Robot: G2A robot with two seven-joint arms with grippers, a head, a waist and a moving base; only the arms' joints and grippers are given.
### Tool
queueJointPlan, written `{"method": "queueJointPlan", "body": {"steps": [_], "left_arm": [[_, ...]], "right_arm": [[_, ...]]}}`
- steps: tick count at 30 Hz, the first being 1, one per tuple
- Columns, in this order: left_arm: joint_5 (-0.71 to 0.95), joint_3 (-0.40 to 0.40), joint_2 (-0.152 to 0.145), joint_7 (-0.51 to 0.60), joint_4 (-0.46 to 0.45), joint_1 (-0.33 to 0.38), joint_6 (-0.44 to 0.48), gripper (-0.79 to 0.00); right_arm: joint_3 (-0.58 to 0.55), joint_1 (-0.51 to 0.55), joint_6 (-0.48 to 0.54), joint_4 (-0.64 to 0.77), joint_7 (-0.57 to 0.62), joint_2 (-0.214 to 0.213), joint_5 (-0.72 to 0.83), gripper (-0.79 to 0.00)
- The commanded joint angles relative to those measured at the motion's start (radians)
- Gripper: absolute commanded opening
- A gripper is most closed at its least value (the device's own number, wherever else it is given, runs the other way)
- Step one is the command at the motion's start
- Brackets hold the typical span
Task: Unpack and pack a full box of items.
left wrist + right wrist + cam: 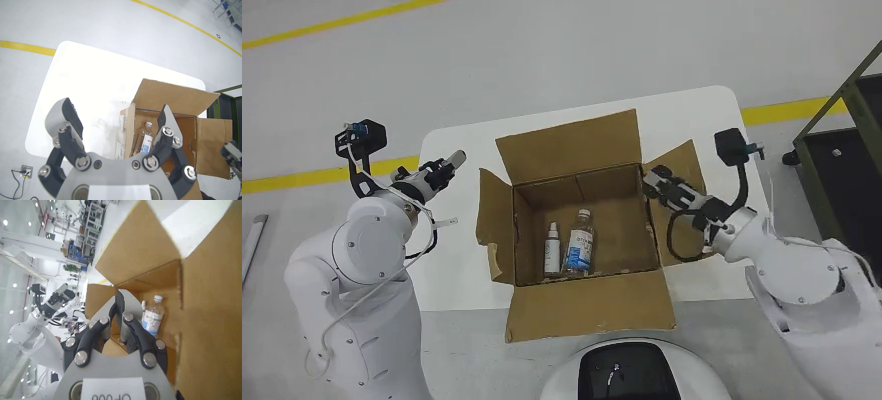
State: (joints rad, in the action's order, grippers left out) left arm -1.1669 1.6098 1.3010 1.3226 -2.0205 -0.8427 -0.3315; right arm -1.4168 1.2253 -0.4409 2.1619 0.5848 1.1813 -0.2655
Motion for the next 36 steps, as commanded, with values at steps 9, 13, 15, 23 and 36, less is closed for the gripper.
{"method": "queueJointPlan", "body": {"steps": [9,13,15,23,36], "left_arm": [[0.0,0.0,0.0,0.0,0.0,0.0,0.0,0.0],[0.0,0.0,0.0,0.0,0.0,0.0,0.0,0.0],[0.0,0.0,0.0,0.0,0.0,0.0,0.0,0.0],[0.0,0.0,0.0,0.0,0.0,0.0,0.0,0.0],[0.0,0.0,0.0,0.0,0.0,0.0,0.0,0.0]], "right_arm": [[-0.335,0.256,0.055,0.18,0.271,-0.05,-0.225,-0.785],[-0.359,0.292,0.108,0.188,0.424,-0.07,-0.389,-0.785],[-0.348,0.294,0.137,0.188,0.51,-0.079,-0.472,-0.785],[-0.338,0.289,0.122,0.188,0.563,-0.083,-0.5,-0.785],[-0.391,0.238,0.429,0.181,0.594,-0.108,-0.582,-0.785]]}}
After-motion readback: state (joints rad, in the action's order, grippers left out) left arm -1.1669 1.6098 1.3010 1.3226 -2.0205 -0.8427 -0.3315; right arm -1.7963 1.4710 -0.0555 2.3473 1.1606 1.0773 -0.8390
